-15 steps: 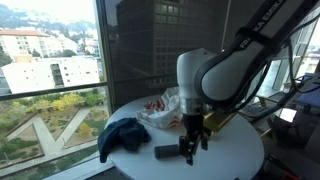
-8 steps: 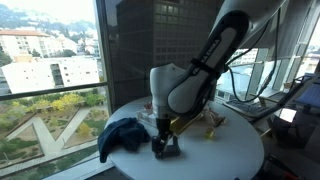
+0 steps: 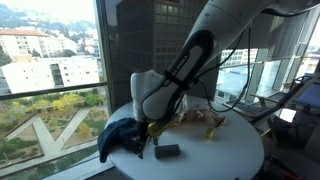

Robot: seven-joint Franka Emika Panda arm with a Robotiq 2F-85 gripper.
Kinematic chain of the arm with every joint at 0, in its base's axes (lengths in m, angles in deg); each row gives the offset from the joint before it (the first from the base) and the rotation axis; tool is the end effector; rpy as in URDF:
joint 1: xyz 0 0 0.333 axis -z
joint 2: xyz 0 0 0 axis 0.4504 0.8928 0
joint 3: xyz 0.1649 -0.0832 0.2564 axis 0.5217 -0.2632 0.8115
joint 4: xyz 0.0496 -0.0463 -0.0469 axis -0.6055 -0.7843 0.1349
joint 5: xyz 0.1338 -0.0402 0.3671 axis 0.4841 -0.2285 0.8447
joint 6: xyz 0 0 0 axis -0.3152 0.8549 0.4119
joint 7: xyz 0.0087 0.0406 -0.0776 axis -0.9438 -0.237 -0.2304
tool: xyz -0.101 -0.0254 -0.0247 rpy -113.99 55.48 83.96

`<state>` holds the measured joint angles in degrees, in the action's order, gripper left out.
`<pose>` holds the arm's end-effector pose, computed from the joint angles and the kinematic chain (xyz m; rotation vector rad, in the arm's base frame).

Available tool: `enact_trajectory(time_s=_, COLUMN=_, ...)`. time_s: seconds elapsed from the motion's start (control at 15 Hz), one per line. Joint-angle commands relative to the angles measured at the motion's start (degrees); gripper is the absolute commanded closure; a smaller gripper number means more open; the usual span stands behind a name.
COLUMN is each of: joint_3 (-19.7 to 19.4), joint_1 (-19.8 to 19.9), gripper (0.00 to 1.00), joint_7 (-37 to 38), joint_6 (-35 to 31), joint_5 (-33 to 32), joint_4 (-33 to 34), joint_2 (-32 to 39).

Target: Move the shirt to the right then pick it up

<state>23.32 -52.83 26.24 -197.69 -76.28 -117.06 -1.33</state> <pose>0.4869 0.3553 0.1578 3.0355 0.6658 -0.0570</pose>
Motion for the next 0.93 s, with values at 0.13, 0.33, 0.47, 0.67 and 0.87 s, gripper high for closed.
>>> enact_trajectory(time_s=0.13, joint_3=-0.6, joint_1=-1.1, gripper=0.0, joint_7=-1.3, joint_6=0.3, joint_5=0.7, joint_4=1.8, joint_2=1.3)
enact_trajectory(time_s=0.33, joint_3=-0.9, joint_1=-1.2, gripper=0.0, joint_7=-3.6, joint_6=-1.1, joint_5=-1.1, joint_4=0.8, joint_2=1.4)
enact_trajectory(time_s=0.47, joint_3=-1.4, joint_1=-1.8, gripper=0.0, joint_7=-3.9, joint_6=-2.7, joint_5=-1.6, joint_4=3.1, joint_2=3.9)
enact_trajectory(time_s=0.67, joint_3=-3.0, joint_1=-2.9, gripper=0.0, joint_7=-4.3, joint_6=-6.2, joint_5=-3.5, joint_4=7.0, joint_2=7.6)
enact_trajectory(time_s=0.87, joint_3=-4.8, joint_1=-3.4, gripper=0.0, joint_7=-6.5, joint_6=-8.4, joint_5=-5.0, joint_4=12.2, joint_2=12.2)
